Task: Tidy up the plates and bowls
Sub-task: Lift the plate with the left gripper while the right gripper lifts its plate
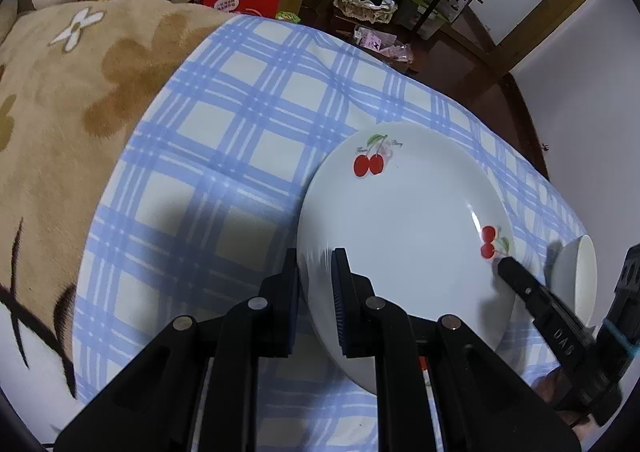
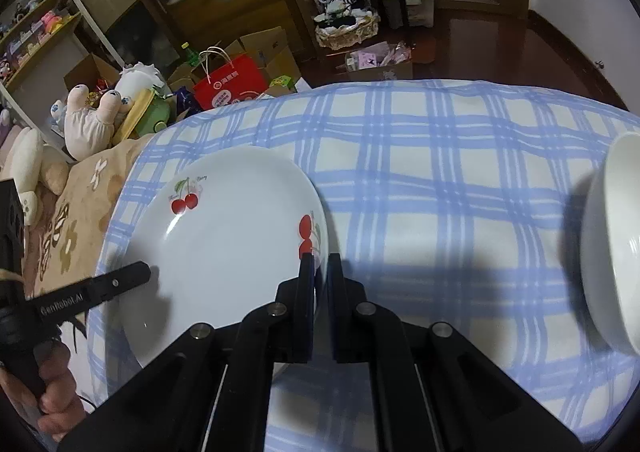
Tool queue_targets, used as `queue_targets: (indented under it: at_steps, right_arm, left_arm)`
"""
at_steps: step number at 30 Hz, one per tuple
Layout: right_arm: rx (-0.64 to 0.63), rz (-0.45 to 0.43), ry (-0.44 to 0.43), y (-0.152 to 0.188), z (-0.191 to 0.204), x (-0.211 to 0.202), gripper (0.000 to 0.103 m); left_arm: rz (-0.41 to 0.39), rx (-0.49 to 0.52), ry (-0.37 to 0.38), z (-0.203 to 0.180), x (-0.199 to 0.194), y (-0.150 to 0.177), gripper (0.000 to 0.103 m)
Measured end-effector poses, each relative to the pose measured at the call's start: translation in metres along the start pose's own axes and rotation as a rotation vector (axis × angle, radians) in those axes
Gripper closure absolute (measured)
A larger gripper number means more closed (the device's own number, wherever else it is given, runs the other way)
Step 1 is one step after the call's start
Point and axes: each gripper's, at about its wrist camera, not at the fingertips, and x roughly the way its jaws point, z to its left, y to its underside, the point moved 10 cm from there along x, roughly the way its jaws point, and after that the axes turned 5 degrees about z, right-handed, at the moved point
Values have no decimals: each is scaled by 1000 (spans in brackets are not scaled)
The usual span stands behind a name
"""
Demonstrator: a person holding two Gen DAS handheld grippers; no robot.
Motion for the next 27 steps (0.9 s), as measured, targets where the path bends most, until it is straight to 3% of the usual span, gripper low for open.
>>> queue_targets:
  at_steps: [9,27]
  right_arm:
    - [-1,-1,22,6,-10,-17,96]
    - [44,-30,75,21,-32,-58,96]
  left_arm:
    - [16,38,43,-17,-7,8,88]
    - [23,149,43,-55,-18,27,88]
